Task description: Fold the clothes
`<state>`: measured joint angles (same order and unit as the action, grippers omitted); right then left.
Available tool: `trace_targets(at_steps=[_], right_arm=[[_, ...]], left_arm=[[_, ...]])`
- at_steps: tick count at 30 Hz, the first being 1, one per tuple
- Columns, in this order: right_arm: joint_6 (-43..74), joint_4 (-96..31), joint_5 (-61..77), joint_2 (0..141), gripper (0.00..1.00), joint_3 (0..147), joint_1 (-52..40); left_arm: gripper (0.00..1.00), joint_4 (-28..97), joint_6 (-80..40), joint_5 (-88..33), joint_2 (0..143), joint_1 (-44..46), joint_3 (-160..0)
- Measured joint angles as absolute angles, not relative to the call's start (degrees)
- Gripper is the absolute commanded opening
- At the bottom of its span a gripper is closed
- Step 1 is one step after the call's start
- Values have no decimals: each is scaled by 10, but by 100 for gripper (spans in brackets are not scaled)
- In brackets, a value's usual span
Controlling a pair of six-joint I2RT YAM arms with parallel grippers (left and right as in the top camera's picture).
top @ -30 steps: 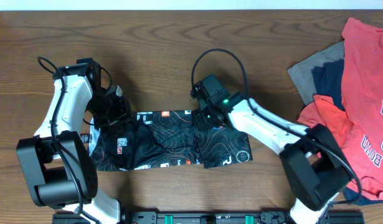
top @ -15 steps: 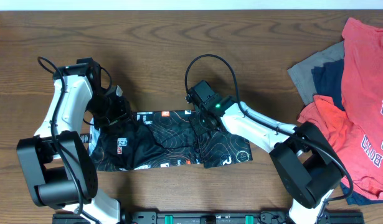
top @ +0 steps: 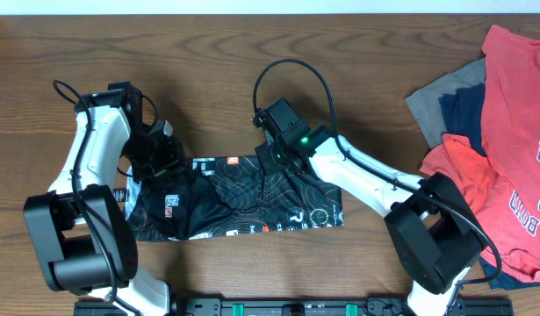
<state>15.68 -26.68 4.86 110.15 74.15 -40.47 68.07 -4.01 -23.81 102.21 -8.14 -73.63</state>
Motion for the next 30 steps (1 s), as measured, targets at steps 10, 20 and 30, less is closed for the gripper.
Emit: trace_targets(at_steps=[10, 20, 30], right_arm=[[153, -299, 48, 1101, 64, 741, -405], [159, -357, 75, 1101, 59, 742, -407], [183, -411, 87, 1101, 57, 742, -478]], left_arm=[[50, 681, -40, -238, 1022, -81, -736], [50, 681, -40, -238, 1022, -81, -736], [50, 679, -40, -237, 1022, -81, -736]])
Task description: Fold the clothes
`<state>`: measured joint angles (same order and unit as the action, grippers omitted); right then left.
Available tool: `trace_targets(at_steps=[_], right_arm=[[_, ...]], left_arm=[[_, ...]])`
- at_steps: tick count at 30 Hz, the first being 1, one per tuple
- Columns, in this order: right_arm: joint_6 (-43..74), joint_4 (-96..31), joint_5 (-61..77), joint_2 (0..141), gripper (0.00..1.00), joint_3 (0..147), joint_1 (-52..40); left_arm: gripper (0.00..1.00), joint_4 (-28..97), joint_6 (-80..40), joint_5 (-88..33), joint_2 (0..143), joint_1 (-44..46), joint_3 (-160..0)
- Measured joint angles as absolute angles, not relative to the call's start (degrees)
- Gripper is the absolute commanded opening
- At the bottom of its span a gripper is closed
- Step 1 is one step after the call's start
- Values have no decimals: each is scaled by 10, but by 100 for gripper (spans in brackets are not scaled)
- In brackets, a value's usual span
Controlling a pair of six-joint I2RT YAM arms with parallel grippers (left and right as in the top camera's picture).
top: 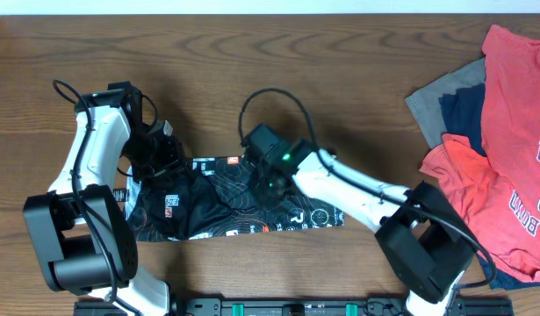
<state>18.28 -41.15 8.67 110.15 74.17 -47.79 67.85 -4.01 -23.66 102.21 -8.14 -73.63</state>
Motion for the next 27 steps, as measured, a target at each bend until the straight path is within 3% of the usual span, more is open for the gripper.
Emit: trace_targets(at_steps=[10, 12, 16, 19, 27], right_arm=[[211, -393, 86, 1101, 54, 704, -518], [224, -391, 73, 1101, 45, 698, -521], [249, -388, 45, 1101, 15, 692, -522], [261, -388, 34, 1101, 2, 691, -522], [268, -393, 39, 1101, 5, 691, -524]], left_arm=[[50, 679, -40, -236, 1022, -81, -736], [50, 679, -40, -236, 1022, -81, -736], [50, 679, -40, -236, 1022, -81, -736], [50, 679, -40, -236, 1022, -81, -736], [50, 679, -40, -236, 1022, -81, -736]])
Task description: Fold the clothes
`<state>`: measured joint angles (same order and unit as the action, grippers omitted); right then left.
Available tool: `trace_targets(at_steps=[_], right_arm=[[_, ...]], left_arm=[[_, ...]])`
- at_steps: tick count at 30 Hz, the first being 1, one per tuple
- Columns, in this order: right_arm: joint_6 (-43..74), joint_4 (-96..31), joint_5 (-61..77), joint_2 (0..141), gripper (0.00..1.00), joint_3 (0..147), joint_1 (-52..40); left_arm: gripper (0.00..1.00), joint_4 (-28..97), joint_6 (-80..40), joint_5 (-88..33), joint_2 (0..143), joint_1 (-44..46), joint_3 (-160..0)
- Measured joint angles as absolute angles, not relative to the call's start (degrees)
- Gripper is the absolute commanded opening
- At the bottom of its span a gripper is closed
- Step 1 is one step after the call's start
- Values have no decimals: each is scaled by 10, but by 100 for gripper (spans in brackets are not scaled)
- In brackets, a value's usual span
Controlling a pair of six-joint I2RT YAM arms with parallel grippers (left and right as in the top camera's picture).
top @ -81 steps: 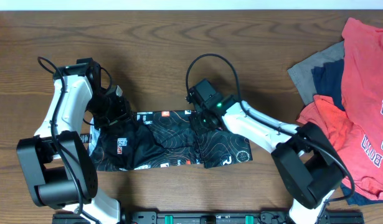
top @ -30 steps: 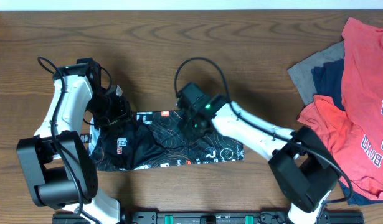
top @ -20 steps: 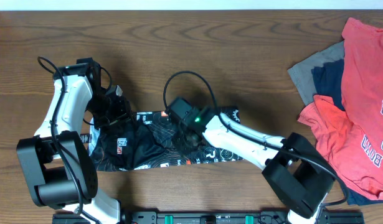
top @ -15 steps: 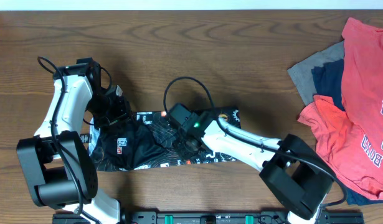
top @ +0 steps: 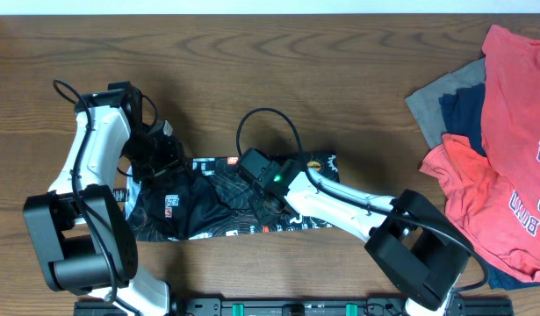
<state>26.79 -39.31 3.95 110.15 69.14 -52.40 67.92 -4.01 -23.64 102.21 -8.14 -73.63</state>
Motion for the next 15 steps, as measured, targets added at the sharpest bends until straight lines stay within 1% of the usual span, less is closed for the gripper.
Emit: trace_targets(at_steps=[3, 7, 15], right_arm=[[268, -395, 47, 1101, 5, 691, -531], [267, -396, 58, 1101, 1, 691, -541], [268, -399, 68, 1101, 1, 691, -545]], left_arm=[[50, 679, -40, -236, 1022, -81, -736], [50, 679, -40, -236, 1022, -81, -736], [50, 679, -40, -236, 1022, -81, -736]])
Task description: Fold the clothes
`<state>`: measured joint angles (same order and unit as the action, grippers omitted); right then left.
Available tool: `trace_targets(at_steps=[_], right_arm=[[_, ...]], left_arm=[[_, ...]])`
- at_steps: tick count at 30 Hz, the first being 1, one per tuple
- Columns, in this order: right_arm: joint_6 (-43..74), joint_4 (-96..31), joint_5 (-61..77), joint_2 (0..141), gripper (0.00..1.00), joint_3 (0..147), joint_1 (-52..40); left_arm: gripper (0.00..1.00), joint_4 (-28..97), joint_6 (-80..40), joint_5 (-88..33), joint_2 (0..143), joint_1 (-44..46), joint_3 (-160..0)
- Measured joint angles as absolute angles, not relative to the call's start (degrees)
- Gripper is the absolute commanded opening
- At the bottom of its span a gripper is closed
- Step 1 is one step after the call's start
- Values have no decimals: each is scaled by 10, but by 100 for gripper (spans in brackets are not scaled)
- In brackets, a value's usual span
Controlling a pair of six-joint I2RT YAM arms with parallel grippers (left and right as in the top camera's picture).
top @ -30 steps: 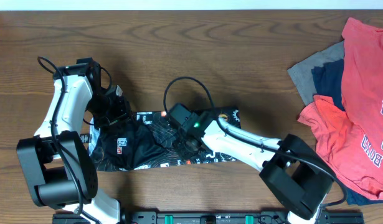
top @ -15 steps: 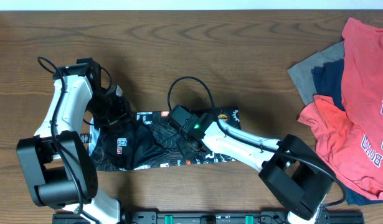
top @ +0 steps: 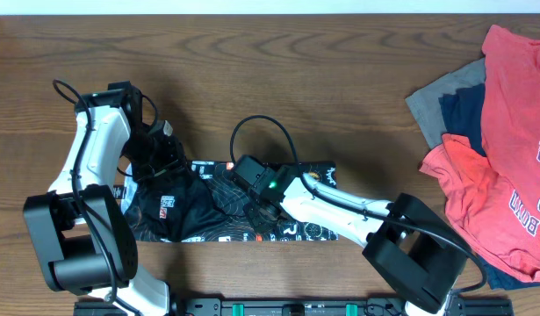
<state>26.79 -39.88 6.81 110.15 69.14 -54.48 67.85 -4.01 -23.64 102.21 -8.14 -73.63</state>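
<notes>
A black patterned garment [top: 190, 211] lies spread on the wooden table [top: 252, 70], left of centre. My left gripper [top: 167, 156] sits at its upper left edge, and its fingers look shut on the cloth. My right gripper [top: 252, 197] is down on the middle of the garment, its fingers largely hidden under the wrist body, apparently shut on a bunch of fabric. The garment's right part [top: 313, 175] lies flat with white prints showing.
A pile of other clothes lies at the right edge: a red printed shirt [top: 515, 105] over grey [top: 436, 101] and navy [top: 463, 114] pieces. The right arm's cable [top: 252, 127] loops over the table above the garment.
My right gripper has shifted slightly left and toward the front on the garment. The cloth's right part now lies wider, with a straight top edge. The left arm has not moved.
My right gripper was at the garment's upper middle edge, with the left gripper at the upper left corner. The right gripper then stood further left and lower at each moment, and the right half of the cloth changed shape with it. The left gripper stayed put throughout.
</notes>
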Motion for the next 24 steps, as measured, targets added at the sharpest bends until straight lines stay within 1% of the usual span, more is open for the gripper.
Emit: trace_targets(at_steps=[12, 13, 15, 20, 23, 24], right_arm=[[267, -403, 112, 1080, 2, 691, -545], [267, -401, 113, 1075, 6, 691, -545], [266, -400, 116, 1070, 23, 691, -545], [263, -399, 121, 1069, 36, 691, -548], [260, -401, 122, 1069, 41, 691, -550], [260, -402, 122, 1069, 42, 691, -550]], left_arm=[[50, 679, -40, -236, 1022, -81, -736], [50, 678, -40, -236, 1022, -81, -736], [50, 679, -40, -236, 1022, -81, -736], [50, 679, -40, -236, 1022, -81, -736], [51, 679, -40, -236, 1022, -81, -736], [57, 679, -40, -236, 1022, -81, -736]])
